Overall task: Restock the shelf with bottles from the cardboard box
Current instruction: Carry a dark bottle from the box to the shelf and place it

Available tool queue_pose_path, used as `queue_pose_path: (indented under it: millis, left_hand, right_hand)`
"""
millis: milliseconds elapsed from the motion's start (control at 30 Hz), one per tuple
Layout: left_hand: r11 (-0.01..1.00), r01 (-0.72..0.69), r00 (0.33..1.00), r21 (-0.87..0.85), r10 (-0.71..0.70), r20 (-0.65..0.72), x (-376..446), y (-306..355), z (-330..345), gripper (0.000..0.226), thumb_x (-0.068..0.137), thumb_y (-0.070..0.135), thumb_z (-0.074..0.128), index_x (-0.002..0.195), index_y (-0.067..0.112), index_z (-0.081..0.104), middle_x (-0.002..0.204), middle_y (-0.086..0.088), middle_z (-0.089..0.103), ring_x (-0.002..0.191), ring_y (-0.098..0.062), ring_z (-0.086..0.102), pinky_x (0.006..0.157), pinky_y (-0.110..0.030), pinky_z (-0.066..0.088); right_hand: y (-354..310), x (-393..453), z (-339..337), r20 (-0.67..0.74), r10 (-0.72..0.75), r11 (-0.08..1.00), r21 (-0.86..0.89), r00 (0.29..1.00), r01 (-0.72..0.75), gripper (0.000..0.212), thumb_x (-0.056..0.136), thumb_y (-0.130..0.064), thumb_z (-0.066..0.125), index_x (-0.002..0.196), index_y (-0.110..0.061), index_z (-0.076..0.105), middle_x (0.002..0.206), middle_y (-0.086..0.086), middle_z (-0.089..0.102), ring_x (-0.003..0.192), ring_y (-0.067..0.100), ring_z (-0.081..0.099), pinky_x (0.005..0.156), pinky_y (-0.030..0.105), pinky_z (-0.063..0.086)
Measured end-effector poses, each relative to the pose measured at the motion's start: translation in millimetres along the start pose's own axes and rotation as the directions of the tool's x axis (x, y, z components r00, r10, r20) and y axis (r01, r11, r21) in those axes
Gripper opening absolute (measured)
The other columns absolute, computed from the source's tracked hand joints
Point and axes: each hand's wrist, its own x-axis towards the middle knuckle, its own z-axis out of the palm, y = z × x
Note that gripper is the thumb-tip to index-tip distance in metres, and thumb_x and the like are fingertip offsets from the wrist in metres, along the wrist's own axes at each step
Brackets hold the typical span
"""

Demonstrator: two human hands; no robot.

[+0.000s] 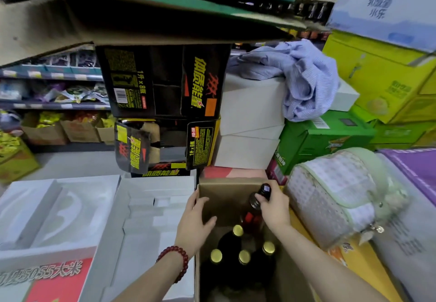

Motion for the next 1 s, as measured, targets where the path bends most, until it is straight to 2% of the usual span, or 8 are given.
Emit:
queue_pose_path:
  millis: [133, 267, 367, 467, 600, 733, 867, 1000]
  left_hand:
    - [1.0, -0.002, 0.999, 0.026, 0.001, 0.039, -0.2, 34.9, -11.1, 0.058, 0.086, 0.031, 0.067, 0.138, 0.023, 0.042, 0.156, 0.006, 0.018, 0.138, -0.016, 0.036, 0.113, -0.032, 0.036]
    - [0.998, -0.066, 0.987, 0.012, 0.064, 0.146, 0.1, 78.6, -20.6, 0.07, 0.081, 0.035, 0.072, 0.141, 0.023, 0.037, 0.154, 0.001, 0.025, 0.136, -0.017, 0.037, 0.112, -0.033, 0.036]
    - [0.991, -0.131, 0.969, -0.032, 0.135, 0.209, -0.5, 111.7, -26.7, 0.083, 0.073, 0.035, 0.079, 0.142, 0.021, 0.035, 0.154, 0.0, 0.026, 0.138, -0.016, 0.035, 0.114, -0.033, 0.029]
    - [0.979, -0.183, 0.951, -0.089, 0.2, 0.235, -1.1, 139.4, -31.4, 0.092, 0.066, 0.037, 0.083, 0.143, 0.018, 0.036, 0.148, 0.001, 0.035, 0.134, -0.014, 0.036, 0.113, -0.029, 0.026]
    - [0.926, -0.268, 0.896, -0.265, 0.341, 0.283, -2.3, 163.4, -34.7, 0.074, 0.059, 0.036, 0.087, 0.12, 0.032, 0.045, 0.119, 0.008, 0.055, 0.112, -0.008, 0.052, 0.098, -0.024, 0.044]
    - [0.867, -0.309, 0.85, -0.391, 0.436, 0.296, -13.0, 174.6, -32.5, 0.077, 0.056, 0.031, 0.089, 0.118, 0.036, 0.044, 0.108, 0.018, 0.062, 0.099, 0.005, 0.06, 0.076, -0.005, 0.044]
    - [0.827, -0.291, 0.808, -0.481, 0.482, 0.34, -26.5, 168.7, -30.1, 0.079, 0.057, 0.031, 0.089, 0.123, 0.034, 0.046, 0.109, 0.021, 0.066, 0.103, 0.003, 0.062, 0.089, -0.02, 0.051]
    - [0.822, -0.301, 0.757, -0.484, 0.514, 0.404, -44.5, 168.2, -42.4, 0.074, 0.055, 0.036, 0.09, 0.119, 0.03, 0.053, 0.107, 0.014, 0.07, 0.099, 0.001, 0.065, 0.093, -0.025, 0.052]
  right_hand:
    - [-38.2, -1.7, -36.3, -0.011, -0.031, 1.0, -0.001, 0.999, 0.031, 0.027, 0.086, -0.009, 0.066, 0.111, -0.01, 0.055, 0.096, 0.008, 0.065, 0.095, 0.026, 0.06, 0.078, 0.027, 0.042]
    - [-75.8, -7.0, -77.1, -0.07, -0.07, 0.997, 0.023, 0.995, 0.072, 0.025, 0.084, -0.011, 0.068, 0.105, -0.009, 0.056, 0.088, 0.004, 0.062, 0.08, 0.019, 0.052, 0.061, 0.021, 0.03]
    - [-105.1, -14.0, -107.5, -0.103, -0.109, 0.991, 0.063, 0.989, 0.115, 0.027, 0.082, -0.009, 0.071, 0.105, -0.01, 0.057, 0.087, 0.002, 0.063, 0.075, 0.016, 0.056, 0.057, 0.016, 0.034]
    - [-128.6, -18.3, -136.1, -0.167, -0.156, 0.987, 0.009, 0.974, 0.16, 0.026, 0.079, -0.015, 0.073, 0.102, -0.012, 0.061, 0.087, -0.001, 0.064, 0.083, 0.021, 0.057, 0.069, 0.022, 0.038]
    - [-153.0, -28.9, -164.5, -0.258, -0.163, 0.986, -0.019, 0.952, 0.164, 0.026, 0.078, -0.022, 0.075, 0.099, -0.014, 0.064, 0.091, 0.004, 0.072, 0.09, 0.025, 0.065, 0.084, 0.031, 0.045]
    - [-173.4, -50.1, -184.7, -0.364, -0.114, 0.99, 0.038, 0.924, 0.137, 0.021, 0.077, -0.025, 0.075, 0.095, -0.02, 0.066, 0.083, 0.001, 0.073, 0.087, 0.022, 0.068, 0.086, 0.038, 0.051]
    - [-185.9, -76.1, -193.6, -0.446, -0.042, 0.993, 0.076, 0.894, 0.085, 0.029, 0.08, -0.024, 0.073, 0.106, -0.014, 0.066, 0.085, 0.006, 0.074, 0.088, 0.026, 0.068, 0.089, 0.045, 0.05]
    - [-192.2, -112.0, -194.9, -0.532, 0.085, 0.977, 0.21, 0.842, 0.034, 0.038, 0.077, -0.026, 0.077, 0.11, -0.016, 0.062, 0.096, 0.009, 0.074, 0.084, 0.017, 0.07, 0.074, 0.027, 0.055]
